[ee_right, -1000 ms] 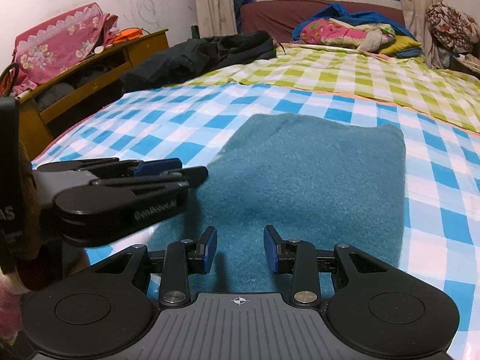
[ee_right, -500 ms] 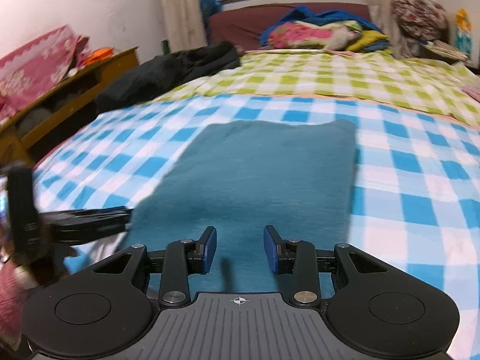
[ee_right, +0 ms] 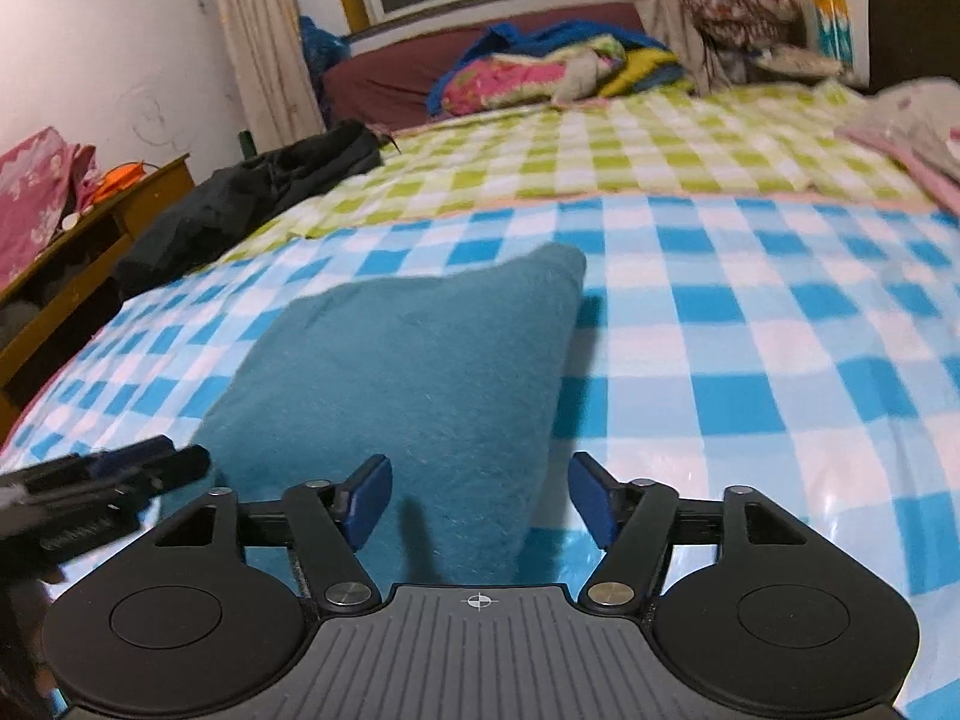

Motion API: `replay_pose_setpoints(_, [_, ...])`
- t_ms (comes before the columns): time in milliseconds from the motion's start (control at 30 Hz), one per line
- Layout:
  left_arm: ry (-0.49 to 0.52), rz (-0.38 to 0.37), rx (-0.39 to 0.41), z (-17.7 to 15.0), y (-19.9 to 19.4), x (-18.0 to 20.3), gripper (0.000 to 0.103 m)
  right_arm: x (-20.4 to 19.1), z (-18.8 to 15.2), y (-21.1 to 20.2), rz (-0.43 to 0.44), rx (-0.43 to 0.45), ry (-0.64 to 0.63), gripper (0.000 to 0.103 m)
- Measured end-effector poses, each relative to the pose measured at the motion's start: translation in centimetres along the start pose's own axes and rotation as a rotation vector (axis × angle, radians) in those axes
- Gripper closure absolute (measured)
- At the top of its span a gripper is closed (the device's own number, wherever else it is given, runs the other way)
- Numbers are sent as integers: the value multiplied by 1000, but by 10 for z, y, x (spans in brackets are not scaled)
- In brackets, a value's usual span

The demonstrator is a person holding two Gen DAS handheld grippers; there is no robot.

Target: Fold small clothes

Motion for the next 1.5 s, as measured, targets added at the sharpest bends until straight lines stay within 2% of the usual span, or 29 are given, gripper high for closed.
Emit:
replay_pose_setpoints(67, [-17,-10,-3,-4,6,-5,41,4,-5,12,18,-21,33,33])
replay_pose_setpoints(200, [-79,-59,-19,-7,14,-20,40,1,-6,28,94,-35,104,33])
replay_pose_setpoints(233, [-91,-68,-21,-7,16,-23,39,-1,-5,30,105,-38,109,30])
replay_pose_setpoints(400, [-97,-66,-7,-4,21,-31,39,-15,5,34,117,-38,91,29])
replay_pose_setpoints(567, [-118,-75,-1,-1,29,-37,38,-18,11,59,75,-46,65,27])
replay_pose_setpoints(700, [-97,-40,12,2,26,-43,38,-30,23,57,87,-36,50,28])
replay_pose_setpoints(833, [-92,-29,-4,2,28,-39,38,-25,15,79,29,-67,26,27])
replay_pose_setpoints(1000, [-94,10,-13,2,16,-36,40,-31,17,59,24,-45,7,28])
replay_pose_setpoints(1200, [6,96,-25,-6,1,-28,39,-35,14,31,10,-7,-24,28])
replay_pose_setpoints(1367, [-6,126,-62,-9,3,-29,39,-36,-8,33,-17,-82,-49,30])
replay_pose_setpoints(1500, [6,140,-73,-11,-1,-27,39,-37,-16,27,-17,-74,-42,31])
Point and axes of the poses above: each gripper's, at about its wrist camera, not at the fingertips, and y roughly the way its jaws point, x to its right, z to its top, the point moved 8 cm from there along y, roughly the way its jaws point, and after that the axes turned 7 degrees about z, right-handed, at the moved point
